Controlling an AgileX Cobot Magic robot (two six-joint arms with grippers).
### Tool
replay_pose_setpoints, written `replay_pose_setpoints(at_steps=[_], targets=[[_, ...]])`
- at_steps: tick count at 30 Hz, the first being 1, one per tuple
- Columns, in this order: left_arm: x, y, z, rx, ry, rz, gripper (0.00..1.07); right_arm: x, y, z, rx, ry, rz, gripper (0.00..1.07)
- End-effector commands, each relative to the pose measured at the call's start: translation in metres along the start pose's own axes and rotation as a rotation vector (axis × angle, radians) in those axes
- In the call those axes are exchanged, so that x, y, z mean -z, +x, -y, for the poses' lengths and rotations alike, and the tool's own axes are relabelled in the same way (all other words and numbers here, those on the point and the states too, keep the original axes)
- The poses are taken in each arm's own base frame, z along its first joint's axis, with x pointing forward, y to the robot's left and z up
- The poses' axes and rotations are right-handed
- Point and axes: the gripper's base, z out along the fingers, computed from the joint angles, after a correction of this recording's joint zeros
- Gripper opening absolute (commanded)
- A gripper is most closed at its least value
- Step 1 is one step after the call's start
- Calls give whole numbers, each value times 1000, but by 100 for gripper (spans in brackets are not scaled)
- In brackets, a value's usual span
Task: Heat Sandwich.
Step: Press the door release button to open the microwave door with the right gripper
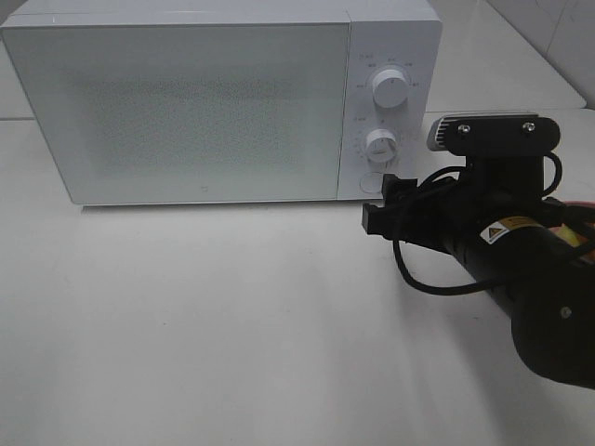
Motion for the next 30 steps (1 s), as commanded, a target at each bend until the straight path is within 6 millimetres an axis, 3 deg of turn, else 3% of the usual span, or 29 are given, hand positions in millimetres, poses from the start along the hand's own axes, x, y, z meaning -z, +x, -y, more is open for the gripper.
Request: replay_pose_setpoints(at_steps=[1,7,17,22,30], targets=[[3,2,1,3,2,32,89,1,-1,-1,7,-2,7,76],[3,2,1,3,2,32,89,1,2,-2,-130,-9,-20,76],[3,2,1,3,2,32,89,1,7,-4,-594,-8,-85,76],[3,2,1,3,2,32,89,1,7,-4,-931,7,-88,76],[3,2,1,3,2,32,89,1,7,-4,-1283,19,-90,66]])
